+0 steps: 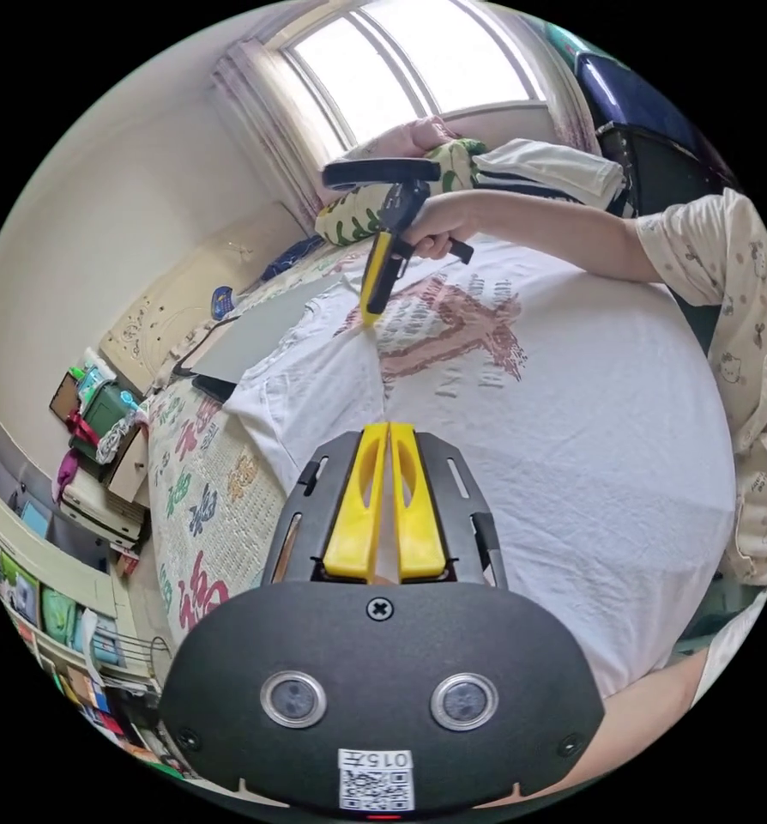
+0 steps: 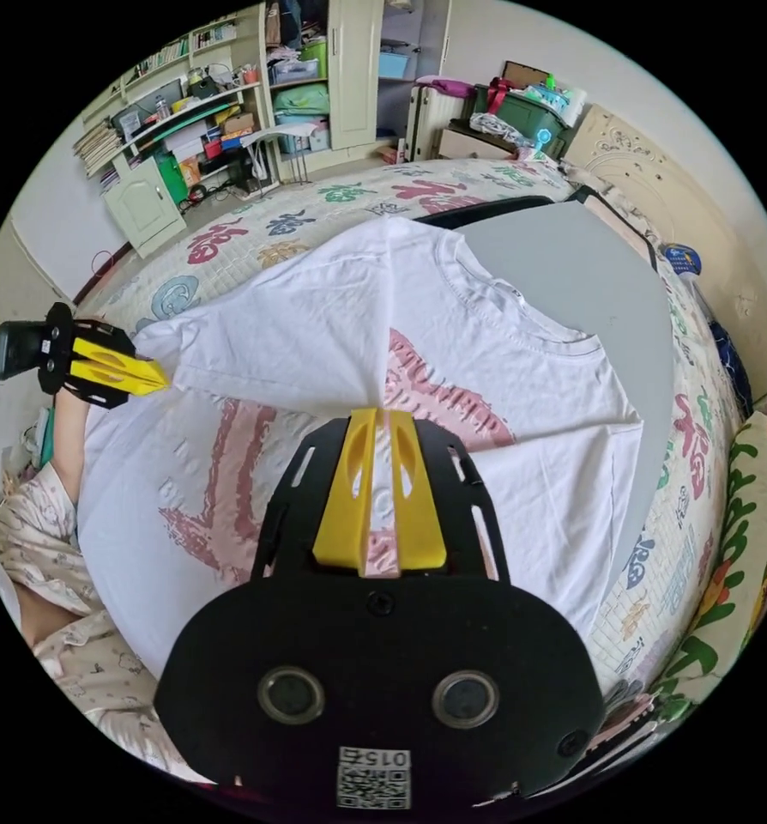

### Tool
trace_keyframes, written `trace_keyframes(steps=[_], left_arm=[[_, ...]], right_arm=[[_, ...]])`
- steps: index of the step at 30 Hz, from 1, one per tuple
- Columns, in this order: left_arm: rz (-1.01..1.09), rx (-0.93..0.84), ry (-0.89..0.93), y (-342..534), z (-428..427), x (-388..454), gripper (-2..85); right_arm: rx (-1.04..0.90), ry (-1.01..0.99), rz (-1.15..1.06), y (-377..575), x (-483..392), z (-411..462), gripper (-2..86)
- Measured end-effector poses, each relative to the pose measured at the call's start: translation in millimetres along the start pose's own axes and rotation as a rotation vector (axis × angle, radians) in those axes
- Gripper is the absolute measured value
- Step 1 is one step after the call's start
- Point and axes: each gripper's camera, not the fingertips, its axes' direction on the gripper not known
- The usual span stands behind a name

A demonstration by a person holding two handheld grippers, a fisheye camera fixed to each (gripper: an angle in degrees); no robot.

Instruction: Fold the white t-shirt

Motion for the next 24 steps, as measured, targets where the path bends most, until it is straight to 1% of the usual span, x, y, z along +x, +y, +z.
trace_keyframes(steps=[2, 3, 4, 6, 9, 13, 15, 17, 18, 22, 24], left_arm=[[-0.099, 0.054, -0.078, 9, -9, -17, -0.3], [-0.152, 0.064, -0.127, 14, -9, -27, -0.3], [-0.193, 0.031, -0.166, 16, -3, -35, -0.3], [-0.238, -0.040, -0.188, 15, 11, -46, -0.3], [-0.233, -0.126, -0.127, 12, 33, -56, -0.3], [-0.196, -0.164, -0.084, 9, 43, -63, -0.3], [-0.184, -0.187, -0.080, 8, 47, -67, -0.3], [-0.180, -0.191, -0.070, 7, 49, -71, -0.3], [-0.179, -0.198, -0.053, 6, 52, -75, -0.3], [-0.169, -0.238, -0.060, 1, 62, -87, -0.3], [-0.156, -0.257, -0.070, -1, 66, -91, -0.3]], right_arm=[[0.065, -0.008, 0.004, 5, -7, -22, 9.2], [0.142, -0.037, -0.016, 9, -17, -41, 9.4], [0.222, -0.086, -0.061, 14, -32, -57, 9.1], [0.265, -0.163, -0.167, 17, -64, -71, 8.7], [0.207, -0.226, -0.347, 14, -129, -73, 8.8], [0.114, -0.165, -0.517, 16, -211, -54, 9.4], [0.086, -0.122, -0.559, 18, -232, -47, 9.8], [0.080, -0.084, -0.569, 18, -241, -43, 9.5], [0.074, -0.075, -0.555, 16, -241, -43, 8.0], [0.044, -0.107, -0.518, 8, -238, -46, 5.1], [0.052, -0.082, -0.518, 5, -240, -53, 3.3]])
